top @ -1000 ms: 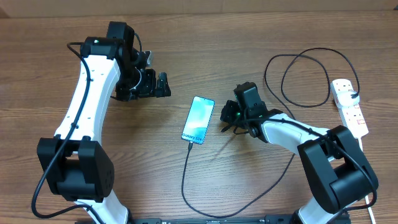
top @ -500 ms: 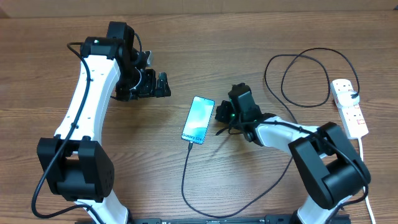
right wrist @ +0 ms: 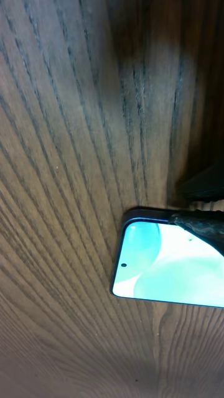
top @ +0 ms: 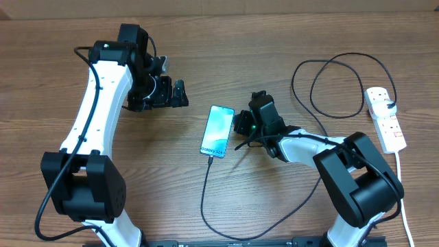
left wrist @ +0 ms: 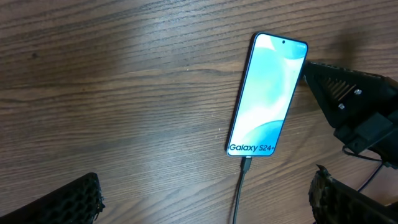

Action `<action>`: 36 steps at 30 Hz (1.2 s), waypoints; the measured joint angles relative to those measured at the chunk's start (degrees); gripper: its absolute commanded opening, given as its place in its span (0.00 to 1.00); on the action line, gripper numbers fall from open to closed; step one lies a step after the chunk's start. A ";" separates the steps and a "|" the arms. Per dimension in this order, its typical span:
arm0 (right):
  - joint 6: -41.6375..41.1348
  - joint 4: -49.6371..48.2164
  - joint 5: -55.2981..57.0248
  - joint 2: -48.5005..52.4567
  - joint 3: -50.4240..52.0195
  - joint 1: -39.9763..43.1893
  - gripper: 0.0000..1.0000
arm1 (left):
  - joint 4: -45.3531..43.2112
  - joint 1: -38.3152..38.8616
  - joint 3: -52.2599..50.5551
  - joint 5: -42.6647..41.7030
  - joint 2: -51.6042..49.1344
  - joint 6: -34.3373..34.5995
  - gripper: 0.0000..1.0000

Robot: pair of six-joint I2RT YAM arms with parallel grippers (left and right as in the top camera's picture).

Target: Plug charger to phone and switch on socket

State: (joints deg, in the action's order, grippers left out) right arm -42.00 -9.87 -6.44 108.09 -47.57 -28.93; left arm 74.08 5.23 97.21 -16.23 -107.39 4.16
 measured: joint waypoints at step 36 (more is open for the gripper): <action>0.02 -4.20 -0.66 1.49 0.02 -0.74 0.15 | 0.00 0.00 0.00 0.00 0.00 0.00 1.00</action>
State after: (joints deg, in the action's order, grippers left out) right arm -41.98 -14.06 -7.09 109.58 -47.55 -29.67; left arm 74.08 5.23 97.21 -16.23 -107.39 4.16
